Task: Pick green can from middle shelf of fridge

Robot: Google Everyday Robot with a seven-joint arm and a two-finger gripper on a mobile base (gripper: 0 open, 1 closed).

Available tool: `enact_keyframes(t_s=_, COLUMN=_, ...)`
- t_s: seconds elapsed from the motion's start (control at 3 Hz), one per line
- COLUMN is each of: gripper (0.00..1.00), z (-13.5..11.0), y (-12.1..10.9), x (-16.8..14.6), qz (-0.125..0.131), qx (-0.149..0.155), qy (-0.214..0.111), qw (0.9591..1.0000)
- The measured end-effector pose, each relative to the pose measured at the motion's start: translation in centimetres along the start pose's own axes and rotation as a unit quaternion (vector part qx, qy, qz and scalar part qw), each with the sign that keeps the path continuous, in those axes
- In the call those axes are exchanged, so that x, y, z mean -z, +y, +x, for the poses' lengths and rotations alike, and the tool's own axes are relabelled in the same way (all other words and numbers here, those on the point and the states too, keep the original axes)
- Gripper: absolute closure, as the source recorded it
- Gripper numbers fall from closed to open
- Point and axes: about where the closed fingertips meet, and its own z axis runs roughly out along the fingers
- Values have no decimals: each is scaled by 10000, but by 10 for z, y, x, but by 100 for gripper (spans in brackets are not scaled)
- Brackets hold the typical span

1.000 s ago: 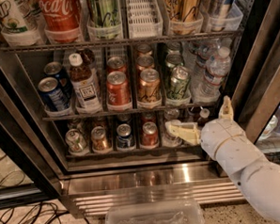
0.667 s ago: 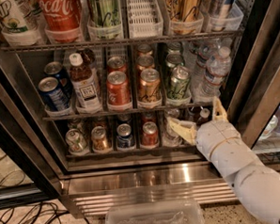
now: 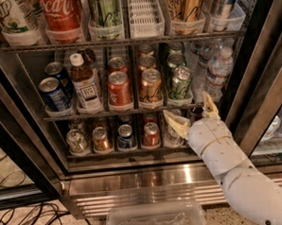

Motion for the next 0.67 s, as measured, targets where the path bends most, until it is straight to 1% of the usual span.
enact_keyframes(t_s=0.67, gripper=33, z=-11, y=5, x=-12, qz=105, qx=84, qy=-245, qw=9996)
